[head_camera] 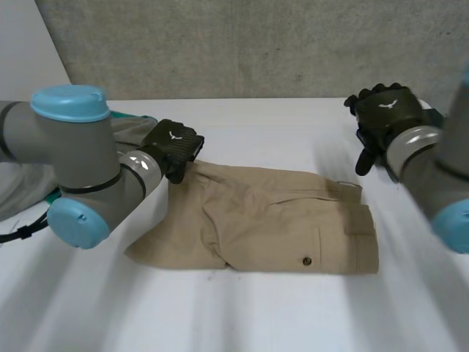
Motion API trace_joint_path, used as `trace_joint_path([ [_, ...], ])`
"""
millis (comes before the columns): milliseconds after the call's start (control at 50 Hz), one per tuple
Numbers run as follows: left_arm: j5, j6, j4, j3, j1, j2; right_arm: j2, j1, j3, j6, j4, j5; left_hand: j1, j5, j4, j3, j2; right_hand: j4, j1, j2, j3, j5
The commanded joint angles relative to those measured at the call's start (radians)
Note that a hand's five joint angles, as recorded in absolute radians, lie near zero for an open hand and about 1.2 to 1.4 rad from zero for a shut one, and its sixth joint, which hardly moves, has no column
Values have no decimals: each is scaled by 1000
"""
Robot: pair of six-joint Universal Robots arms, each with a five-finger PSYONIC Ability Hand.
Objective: Fold the laundry.
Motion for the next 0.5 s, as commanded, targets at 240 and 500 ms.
trace_joint_path([
  [240, 47, -24, 103, -125, 48, 99, 16, -69, 60, 141, 223, -217, 255, 212, 193, 201, 196, 69, 50, 70, 72, 58],
  [500, 64, -35, 162, -132, 20, 87, 395, -37, -142, 192, 97, -160, 255, 212, 193, 201, 196, 1024, 1005, 1025, 1027, 1012],
])
